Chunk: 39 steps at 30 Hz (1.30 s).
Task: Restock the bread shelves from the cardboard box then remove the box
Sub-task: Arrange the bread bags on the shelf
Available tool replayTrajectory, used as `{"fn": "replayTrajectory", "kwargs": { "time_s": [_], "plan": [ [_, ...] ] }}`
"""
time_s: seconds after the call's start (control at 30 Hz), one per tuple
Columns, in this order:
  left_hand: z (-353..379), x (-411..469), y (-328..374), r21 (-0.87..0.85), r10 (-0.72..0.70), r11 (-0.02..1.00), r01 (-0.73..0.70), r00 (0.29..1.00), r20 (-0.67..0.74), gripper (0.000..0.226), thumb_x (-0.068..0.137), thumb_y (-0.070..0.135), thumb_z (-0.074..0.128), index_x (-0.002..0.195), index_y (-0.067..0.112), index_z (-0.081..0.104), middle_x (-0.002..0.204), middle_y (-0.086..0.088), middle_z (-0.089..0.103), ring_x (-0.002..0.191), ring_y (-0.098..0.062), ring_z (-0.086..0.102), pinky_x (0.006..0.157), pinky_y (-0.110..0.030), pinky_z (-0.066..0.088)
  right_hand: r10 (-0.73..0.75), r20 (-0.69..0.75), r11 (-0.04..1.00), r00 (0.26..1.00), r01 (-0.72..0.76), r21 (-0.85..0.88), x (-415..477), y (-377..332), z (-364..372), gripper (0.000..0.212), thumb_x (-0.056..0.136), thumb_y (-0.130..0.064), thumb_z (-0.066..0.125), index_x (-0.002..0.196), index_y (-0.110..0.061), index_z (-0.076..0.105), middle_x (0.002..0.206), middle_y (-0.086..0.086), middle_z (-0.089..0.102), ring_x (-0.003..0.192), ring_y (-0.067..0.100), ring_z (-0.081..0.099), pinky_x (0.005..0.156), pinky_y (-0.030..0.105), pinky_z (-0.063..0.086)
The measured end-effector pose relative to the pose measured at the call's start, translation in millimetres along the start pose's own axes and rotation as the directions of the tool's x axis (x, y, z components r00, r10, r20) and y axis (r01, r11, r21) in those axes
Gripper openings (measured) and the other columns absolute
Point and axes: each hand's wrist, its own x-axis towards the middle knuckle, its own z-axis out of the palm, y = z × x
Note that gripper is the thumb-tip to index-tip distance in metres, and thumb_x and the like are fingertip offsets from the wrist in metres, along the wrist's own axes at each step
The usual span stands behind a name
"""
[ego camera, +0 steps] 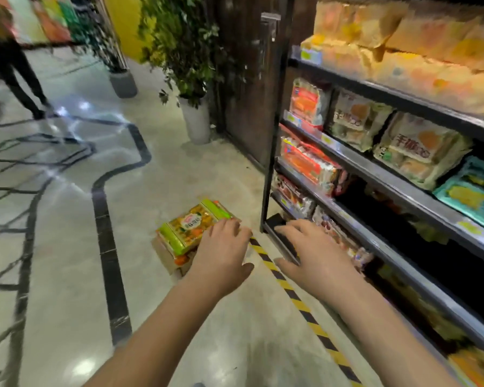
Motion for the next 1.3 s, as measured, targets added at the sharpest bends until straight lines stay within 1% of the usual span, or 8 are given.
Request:
{"fn": "replayTrajectory", "kwargs": {
  "time_s": [0.17,0.27,0.37,0.5,0.73,0.93,1.1,1.3],
  "plan": [
    [4,-5,-100,-0.02,-0.113,0.993,0.113,0.994,0.0,0.061,0.089,0.054,0.063,0.141,0.026,0.049,0.145,-0.005,0.044,0.141,-0.03,0.035,0.113,-0.041,0.031,-0.09,0.058,0.996,0.994,0.091,-0.004,72,-73,26,0.062,0.095,-0.045,0.06,0.152,-0.035,0.038,0.151,-0.009,0.038,0.139,0.018,0.04,0.113,0.035,0.036],
    [7,-4,-152,-0.016,-0.16,0.987,0.161,0.987,0.018,0.063,0.091,0.055,0.062,0.144,0.025,0.046,0.152,-0.007,0.039,0.143,-0.03,0.033,0.114,-0.04,0.03,-0.114,0.084,0.993,0.99,0.117,-0.029,109,-110,41,0.06,0.096,-0.041,0.06,0.152,-0.033,0.04,0.151,-0.006,0.039,0.138,0.02,0.041,0.113,0.036,0.035],
    [10,-3,-194,-0.029,-0.193,0.98,0.195,0.98,0.045,0.065,0.091,0.051,0.063,0.147,0.024,0.045,0.156,-0.008,0.036,0.144,-0.031,0.033,0.114,-0.04,0.029,-0.129,0.133,0.99,0.983,0.137,-0.046,139,-134,57,0.06,0.096,-0.043,0.059,0.152,-0.034,0.04,0.149,-0.005,0.042,0.135,0.02,0.044,0.111,0.037,0.038],
    [17,11,-237,-0.041,-0.238,0.969,0.243,0.966,0.097,0.065,0.091,0.051,0.063,0.147,0.024,0.043,0.151,-0.007,0.039,0.143,-0.029,0.032,0.117,-0.04,0.029,-0.135,0.19,0.987,0.972,0.148,-0.058,177,-148,73,0.06,0.095,-0.045,0.059,0.15,-0.035,0.04,0.148,-0.005,0.043,0.132,0.021,0.047,0.108,0.038,0.042],
    [40,73,-289,-0.056,-0.305,0.947,0.317,0.939,0.159,0.061,0.093,0.05,0.062,0.146,0.025,0.045,0.15,-0.005,0.042,0.142,-0.029,0.034,0.117,-0.041,0.029,-0.161,0.263,0.981,0.951,0.183,-0.061,276,-133,98,0.062,0.095,-0.046,0.06,0.152,-0.033,0.04,0.151,-0.004,0.043,0.137,0.021,0.044,0.111,0.039,0.043],
    [75,165,-330,-0.037,-0.399,0.909,0.416,0.892,0.212,0.065,0.092,0.053,0.064,0.148,0.027,0.043,0.15,-0.004,0.041,0.143,-0.027,0.033,0.118,-0.041,0.029,-0.236,0.314,0.966,0.92,0.256,-0.024,401,-96,132,0.064,0.094,-0.046,0.063,0.152,-0.031,0.042,0.152,-0.002,0.043,0.137,0.022,0.045,0.11,0.039,0.042],
    [108,236,-349,-0.031,-0.456,0.868,0.495,0.821,0.342,0.064,0.092,0.052,0.063,0.147,0.027,0.043,0.149,-0.004,0.043,0.142,-0.028,0.035,0.116,-0.041,0.03,-0.257,0.41,0.962,0.875,0.274,0.017,496,-61,156,0.062,0.096,-0.044,0.063,0.152,-0.032,0.04,0.151,-0.005,0.041,0.14,0.019,0.04,0.113,0.036,0.036],
    [144,288,-378,-0.092,-0.517,0.794,0.602,0.746,0.419,0.065,0.091,0.054,0.065,0.147,0.03,0.044,0.148,-0.002,0.045,0.14,-0.026,0.039,0.115,-0.041,0.037,-0.294,0.545,0.944,0.785,0.327,0.039,578,-42,196,0.062,0.097,-0.043,0.062,0.153,-0.034,0.039,0.152,-0.004,0.04,0.138,0.019,0.044,0.112,0.037,0.039]
  ]
}}
